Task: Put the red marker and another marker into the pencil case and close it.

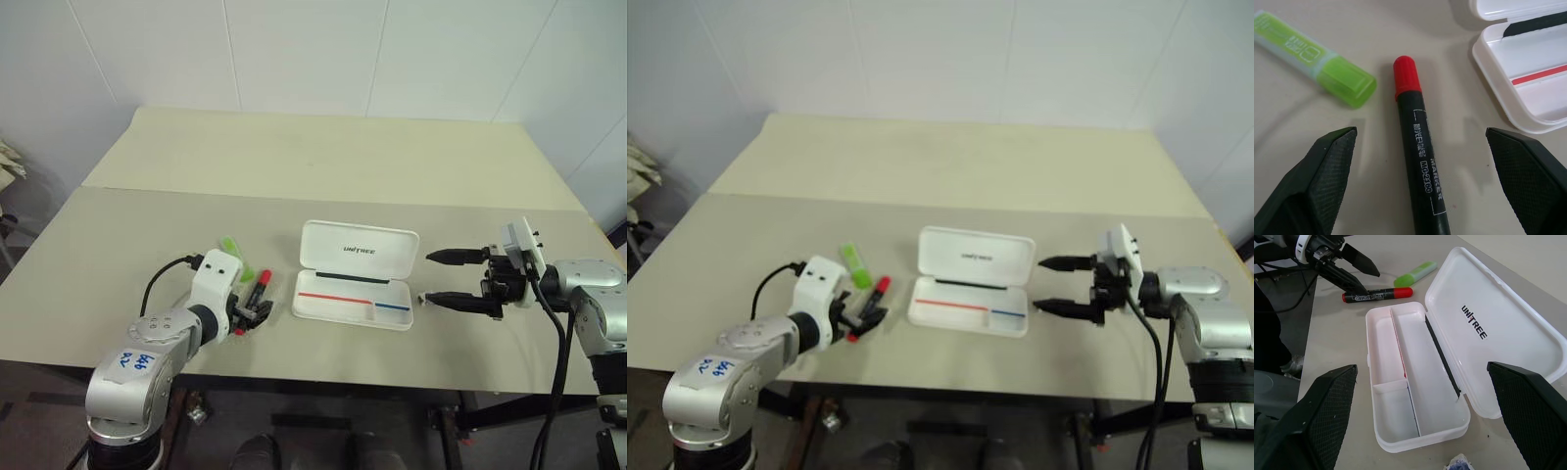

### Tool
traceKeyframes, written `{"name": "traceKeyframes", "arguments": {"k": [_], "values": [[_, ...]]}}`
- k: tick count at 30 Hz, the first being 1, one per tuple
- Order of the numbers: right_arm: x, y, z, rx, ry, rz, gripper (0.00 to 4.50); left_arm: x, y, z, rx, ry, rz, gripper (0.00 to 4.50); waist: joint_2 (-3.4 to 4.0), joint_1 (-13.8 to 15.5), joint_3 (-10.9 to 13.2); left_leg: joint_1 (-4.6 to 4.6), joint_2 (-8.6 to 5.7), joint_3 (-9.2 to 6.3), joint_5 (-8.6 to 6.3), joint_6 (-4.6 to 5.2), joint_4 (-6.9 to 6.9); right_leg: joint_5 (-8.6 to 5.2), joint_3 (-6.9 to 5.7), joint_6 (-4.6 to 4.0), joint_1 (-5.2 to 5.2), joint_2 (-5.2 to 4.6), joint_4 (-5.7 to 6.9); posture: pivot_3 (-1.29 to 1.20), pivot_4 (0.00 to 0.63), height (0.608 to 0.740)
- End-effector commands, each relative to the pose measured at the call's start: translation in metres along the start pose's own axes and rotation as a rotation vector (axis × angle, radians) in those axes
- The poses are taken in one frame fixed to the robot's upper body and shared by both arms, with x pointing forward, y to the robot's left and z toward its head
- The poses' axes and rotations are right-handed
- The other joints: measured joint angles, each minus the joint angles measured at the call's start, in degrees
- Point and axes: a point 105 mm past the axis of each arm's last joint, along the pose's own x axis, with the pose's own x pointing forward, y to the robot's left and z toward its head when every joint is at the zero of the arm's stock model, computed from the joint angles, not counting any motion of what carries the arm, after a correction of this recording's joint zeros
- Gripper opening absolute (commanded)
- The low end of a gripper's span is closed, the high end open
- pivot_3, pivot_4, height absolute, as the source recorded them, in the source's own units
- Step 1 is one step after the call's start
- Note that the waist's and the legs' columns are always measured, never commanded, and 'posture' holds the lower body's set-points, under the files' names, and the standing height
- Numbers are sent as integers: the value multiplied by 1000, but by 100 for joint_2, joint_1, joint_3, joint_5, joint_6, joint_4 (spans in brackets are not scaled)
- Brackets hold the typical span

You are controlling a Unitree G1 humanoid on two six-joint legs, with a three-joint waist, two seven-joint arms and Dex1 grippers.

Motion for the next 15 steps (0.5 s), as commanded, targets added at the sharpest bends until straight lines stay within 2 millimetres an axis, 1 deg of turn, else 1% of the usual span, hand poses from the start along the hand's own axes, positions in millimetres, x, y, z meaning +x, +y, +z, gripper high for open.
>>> {"name": "traceKeyframes", "arguments": {"k": [1,7,13,15], "values": [[-5,1,8,-33,-6,-3,4500,1,2,5,-32,-31,3,4489,0,-1,0,0,0,0,0,0,-1,0,0,0,0,0,-1,0,150,740],[-11,5,9,-30,-1,-22,4500,10,-1,-9,-118,-11,-43,4489,0,-1,0,2,0,0,0,-1,-6,-1,-1,-3,-1,-2,-2,0,150,740],[-15,6,8,-29,5,-44,4500,17,3,-13,-104,-10,-42,4489,0,-3,0,7,0,1,-1,-3,-9,-2,-1,-4,2,-3,-3,0,150,740],[-15,6,9,-31,3,-50,4500,20,7,-17,-125,12,-17,4094,0,-3,0,22,-1,3,-1,-3,-15,-3,5,-6,10,-5,-3,0,150,740]]}}
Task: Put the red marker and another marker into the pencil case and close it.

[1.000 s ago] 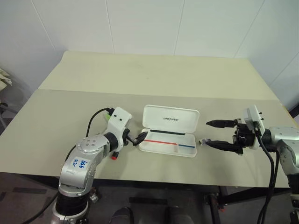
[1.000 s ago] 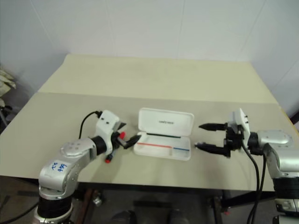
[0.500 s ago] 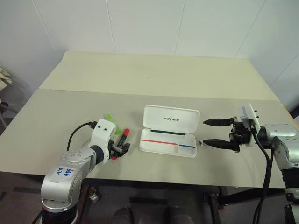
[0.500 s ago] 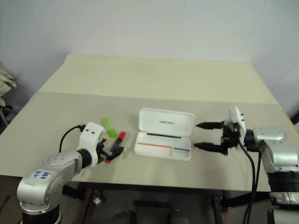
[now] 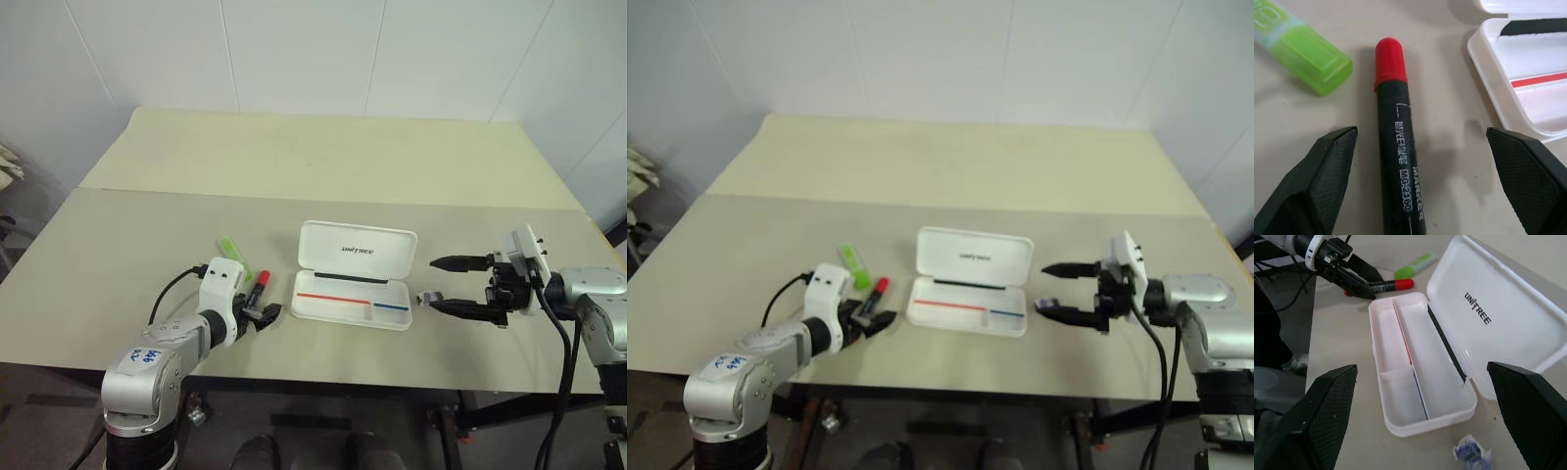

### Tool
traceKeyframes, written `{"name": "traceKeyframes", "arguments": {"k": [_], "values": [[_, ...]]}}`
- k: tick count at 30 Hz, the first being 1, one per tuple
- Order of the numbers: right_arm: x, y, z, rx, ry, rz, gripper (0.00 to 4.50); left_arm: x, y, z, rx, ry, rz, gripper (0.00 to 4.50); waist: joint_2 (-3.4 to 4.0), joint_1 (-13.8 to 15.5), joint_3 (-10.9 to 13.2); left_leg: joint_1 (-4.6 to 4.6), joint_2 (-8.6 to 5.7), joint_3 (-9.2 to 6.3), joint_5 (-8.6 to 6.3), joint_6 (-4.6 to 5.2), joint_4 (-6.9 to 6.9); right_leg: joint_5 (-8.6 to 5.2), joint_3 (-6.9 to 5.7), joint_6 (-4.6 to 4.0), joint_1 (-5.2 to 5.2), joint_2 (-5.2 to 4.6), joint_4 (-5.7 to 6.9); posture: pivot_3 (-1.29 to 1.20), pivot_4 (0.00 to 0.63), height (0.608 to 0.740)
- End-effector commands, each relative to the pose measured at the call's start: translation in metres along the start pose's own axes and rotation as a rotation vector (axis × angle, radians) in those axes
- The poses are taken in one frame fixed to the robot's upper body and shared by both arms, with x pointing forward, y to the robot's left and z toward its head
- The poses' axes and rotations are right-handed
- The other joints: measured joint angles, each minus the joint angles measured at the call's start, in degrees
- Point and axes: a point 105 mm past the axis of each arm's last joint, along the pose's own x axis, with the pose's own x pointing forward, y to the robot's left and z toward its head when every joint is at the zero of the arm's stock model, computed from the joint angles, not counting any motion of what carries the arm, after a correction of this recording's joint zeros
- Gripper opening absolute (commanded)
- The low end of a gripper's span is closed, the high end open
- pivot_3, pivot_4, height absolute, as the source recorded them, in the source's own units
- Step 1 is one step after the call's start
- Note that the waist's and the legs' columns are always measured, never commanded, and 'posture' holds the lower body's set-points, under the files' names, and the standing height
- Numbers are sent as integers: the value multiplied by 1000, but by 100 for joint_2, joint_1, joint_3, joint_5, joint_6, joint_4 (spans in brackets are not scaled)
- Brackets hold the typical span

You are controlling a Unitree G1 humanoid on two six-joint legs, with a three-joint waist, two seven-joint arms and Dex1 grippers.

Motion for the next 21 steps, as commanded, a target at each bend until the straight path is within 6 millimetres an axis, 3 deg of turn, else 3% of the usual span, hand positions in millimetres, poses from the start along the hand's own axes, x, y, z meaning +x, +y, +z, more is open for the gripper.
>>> {"name": "traceKeyframes", "arguments": {"k": [1,4,11,16,21], "values": [[-8,-1,16,-56,-23,-32,4500,3,5,-3,-12,11,24,3894,0,-4,0,16,0,1,0,-1,-6,0,4,-1,12,0,-1,0,150,740],[-9,0,16,-57,-22,-41,4500,5,6,-6,-14,36,23,2896,0,-20,0,75,-1,1,-5,-11,-31,-19,2,-35,76,-1,-28,0,150,740],[-9,0,16,-59,-25,-52,4500,7,6,-6,-14,42,20,622,1,-14,-1,77,-1,-1,-9,-5,-42,-12,1,-22,82,-9,-43,0,150,740],[-10,-1,17,-64,-25,-61,4500,9,7,-5,-5,42,13,569,2,-5,-1,77,0,-1,-11,-12,-42,-16,-4,-29,82,-8,-42,0,150,740],[-11,-2,20,-69,-25,-72,4500,3,-1,26,91,-47,-84,569,1,5,0,75,-1,0,-12,-18,-41,-19,-4,-35,82,-12,-42,0,150,740]]}}
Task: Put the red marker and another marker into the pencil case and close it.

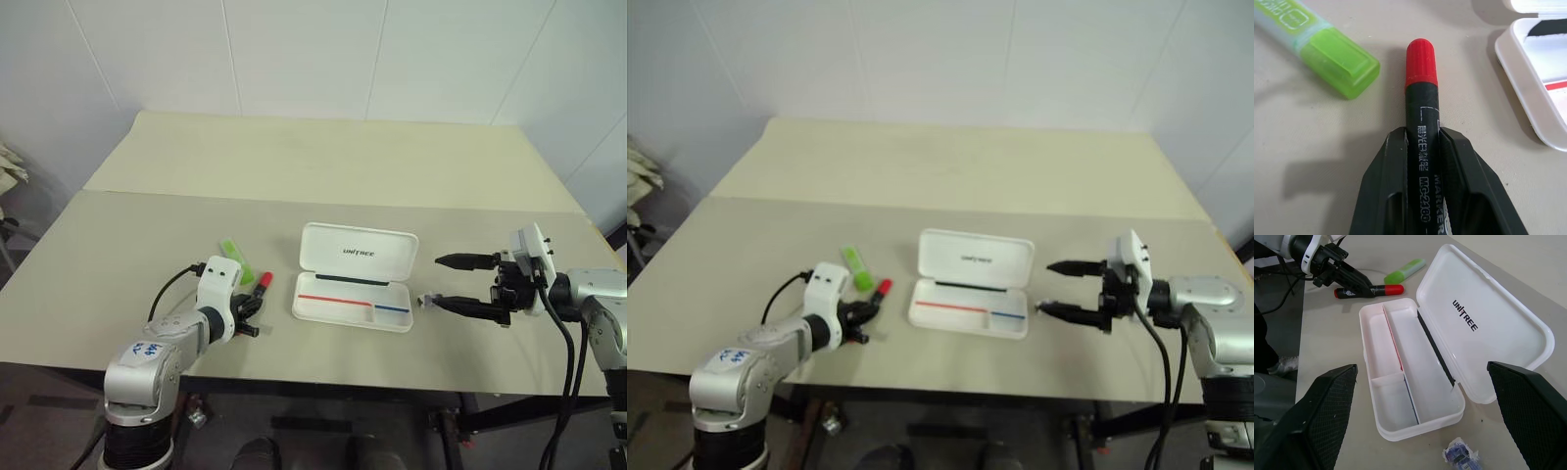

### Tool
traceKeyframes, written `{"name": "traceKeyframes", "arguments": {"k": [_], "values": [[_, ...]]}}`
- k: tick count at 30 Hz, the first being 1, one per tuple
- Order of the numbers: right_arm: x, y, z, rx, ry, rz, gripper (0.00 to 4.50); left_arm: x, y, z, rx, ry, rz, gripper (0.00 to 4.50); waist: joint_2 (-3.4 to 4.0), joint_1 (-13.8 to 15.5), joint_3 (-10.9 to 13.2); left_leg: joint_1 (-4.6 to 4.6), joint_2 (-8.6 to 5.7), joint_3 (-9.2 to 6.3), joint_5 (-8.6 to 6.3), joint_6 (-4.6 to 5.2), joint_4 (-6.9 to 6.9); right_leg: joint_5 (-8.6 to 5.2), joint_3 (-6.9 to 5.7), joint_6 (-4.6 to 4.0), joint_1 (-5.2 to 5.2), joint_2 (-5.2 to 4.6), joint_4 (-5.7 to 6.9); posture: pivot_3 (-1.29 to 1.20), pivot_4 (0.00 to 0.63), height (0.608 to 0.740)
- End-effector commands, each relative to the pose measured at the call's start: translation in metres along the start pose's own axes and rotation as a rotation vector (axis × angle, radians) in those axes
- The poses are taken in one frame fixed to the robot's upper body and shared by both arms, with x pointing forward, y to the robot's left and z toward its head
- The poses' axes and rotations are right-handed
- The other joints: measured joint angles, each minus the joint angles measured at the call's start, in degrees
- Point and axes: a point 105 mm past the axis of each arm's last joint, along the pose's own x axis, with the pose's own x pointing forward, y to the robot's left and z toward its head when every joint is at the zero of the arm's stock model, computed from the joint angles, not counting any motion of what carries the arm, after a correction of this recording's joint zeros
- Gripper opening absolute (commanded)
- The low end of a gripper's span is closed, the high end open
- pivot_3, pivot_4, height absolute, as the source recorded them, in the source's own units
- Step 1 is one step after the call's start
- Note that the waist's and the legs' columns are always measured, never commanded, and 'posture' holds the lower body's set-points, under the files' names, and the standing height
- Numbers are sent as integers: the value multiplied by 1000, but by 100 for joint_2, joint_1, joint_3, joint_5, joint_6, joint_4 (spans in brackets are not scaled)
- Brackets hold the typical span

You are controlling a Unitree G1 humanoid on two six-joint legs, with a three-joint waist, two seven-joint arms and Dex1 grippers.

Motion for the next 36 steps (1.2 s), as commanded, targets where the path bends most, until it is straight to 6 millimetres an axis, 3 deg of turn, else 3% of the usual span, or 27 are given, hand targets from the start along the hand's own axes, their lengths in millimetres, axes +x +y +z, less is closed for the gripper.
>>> {"name": "traceKeyframes", "arguments": {"k": [1,9,12,18,22,29,33,36], "values": [[-9,-2,15,-54,-16,-27,4500,-6,-10,34,104,-96,-96,569,-1,3,0,-3,0,0,0,-1,0,0,-1,-2,-1,0,-2,0,150,740],[-12,-2,15,-57,-17,-44,4500,-28,1,90,331,-179,-202,569,0,-53,1,-7,4,1,0,3,-19,2,-11,5,-8,3,-13,0,150,740],[-13,-1,16,-59,-23,-45,4500,-37,-17,112,452,-252,-381,569,1,-81,1,-16,7,0,-2,1,-25,1,-18,3,-14,4,-17,0,150,740],[-11,-2,16,-69,-37,-73,4500,-54,-64,113,655,-245,-814,569,1,-111,1,-23,5,7,-8,6,-33,0,-21,2,-14,2,-40,0,150,740],[-10,-2,15,-72,-50,-98,4500,-38,-79,108,719,-160,-957,569,2,-105,2,-25,3,9,-11,11,-27,1,-19,5,-14,8,-41,0,150,740],[-16,9,9,-61,-56,-149,4500,1,-89,108,814,-83,-997,569,3,-107,3,-28,1,11,-12,19,-14,2,-14,16,-14,13,-39,0,150,740],[-22,17,3,-45,-57,-193,4500,36,-104,113,833,-25,-979,569,1,-49,4,-35,-3,6,-14,24,-3,3,-15,29,-15,15,-39,0,150,740],[-23,20,3,-42,-61,-213,4500,46,-112,113,855,-1,-994,569,1,-33,4,-38,-6,10,-17,30,-1,4,-9,32,-17,14,-43,0,150,740]]}}
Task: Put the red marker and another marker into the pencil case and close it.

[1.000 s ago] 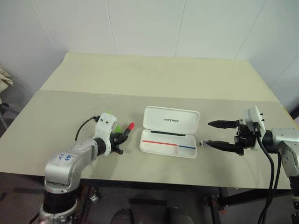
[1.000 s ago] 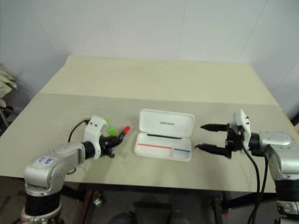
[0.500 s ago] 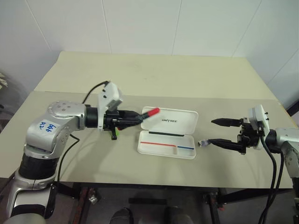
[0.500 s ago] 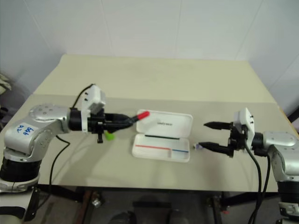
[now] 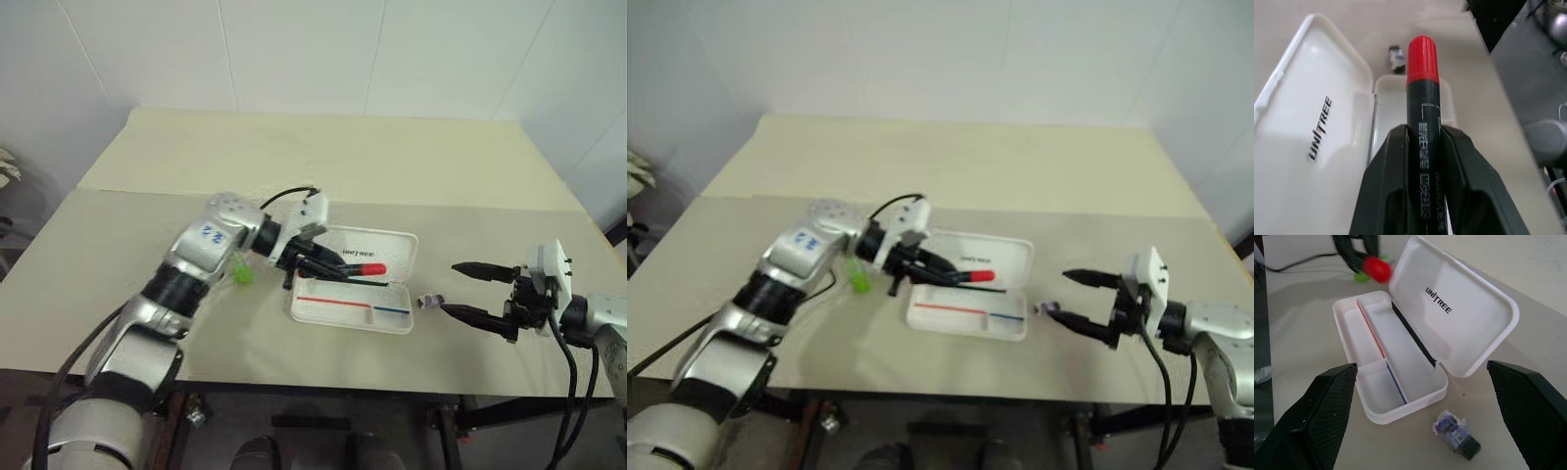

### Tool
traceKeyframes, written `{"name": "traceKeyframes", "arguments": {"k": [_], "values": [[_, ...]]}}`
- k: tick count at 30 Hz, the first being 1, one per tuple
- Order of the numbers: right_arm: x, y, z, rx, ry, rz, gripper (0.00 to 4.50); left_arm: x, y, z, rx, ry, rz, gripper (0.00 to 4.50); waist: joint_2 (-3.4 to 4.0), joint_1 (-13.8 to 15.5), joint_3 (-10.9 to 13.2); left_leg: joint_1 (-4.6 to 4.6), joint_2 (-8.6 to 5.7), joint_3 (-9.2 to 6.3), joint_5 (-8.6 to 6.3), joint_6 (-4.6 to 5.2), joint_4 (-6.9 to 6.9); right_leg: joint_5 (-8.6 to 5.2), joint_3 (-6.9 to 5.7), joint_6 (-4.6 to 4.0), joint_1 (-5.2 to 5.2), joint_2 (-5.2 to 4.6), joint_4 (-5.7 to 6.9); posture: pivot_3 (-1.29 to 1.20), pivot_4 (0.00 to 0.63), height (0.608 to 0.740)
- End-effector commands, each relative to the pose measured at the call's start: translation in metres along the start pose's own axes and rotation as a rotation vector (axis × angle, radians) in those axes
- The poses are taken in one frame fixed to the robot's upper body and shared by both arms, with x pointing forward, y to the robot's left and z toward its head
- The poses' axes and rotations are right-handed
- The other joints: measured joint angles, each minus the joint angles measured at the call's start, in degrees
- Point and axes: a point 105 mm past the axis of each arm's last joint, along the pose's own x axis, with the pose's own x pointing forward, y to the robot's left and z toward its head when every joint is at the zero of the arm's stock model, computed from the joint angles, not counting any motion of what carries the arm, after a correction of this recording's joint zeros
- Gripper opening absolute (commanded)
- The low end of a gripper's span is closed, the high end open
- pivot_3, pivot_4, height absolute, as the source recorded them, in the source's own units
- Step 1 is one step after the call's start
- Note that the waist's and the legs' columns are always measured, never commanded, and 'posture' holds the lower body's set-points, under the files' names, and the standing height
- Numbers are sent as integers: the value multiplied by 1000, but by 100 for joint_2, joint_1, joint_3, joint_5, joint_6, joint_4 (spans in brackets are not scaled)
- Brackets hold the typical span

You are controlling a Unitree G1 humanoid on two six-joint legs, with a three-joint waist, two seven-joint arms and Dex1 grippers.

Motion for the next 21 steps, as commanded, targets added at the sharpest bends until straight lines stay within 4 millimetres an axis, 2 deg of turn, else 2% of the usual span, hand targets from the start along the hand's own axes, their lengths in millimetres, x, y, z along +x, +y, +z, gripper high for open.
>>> {"name": "traceKeyframes", "arguments": {"k": [1,11,21], "values": [[-6,1,13,-38,-40,-40,4500,7,8,7,48,30,-2,569,0,-25,0,0,1,3,-1,1,-1,0,2,0,-1,0,-2,0,150,740],[-12,7,10,-24,-37,-89,4500,31,18,2,33,119,-1,569,-1,1,1,-6,3,1,-3,1,-3,-4,2,7,-9,4,-1,0,150,740],[-13,10,10,-23,-36,-104,4500,44,8,-8,59,171,-33,569,-1,37,1,-9,3,0,-4,2,-3,-4,1,8,-9,4,-1,0,150,740]]}}
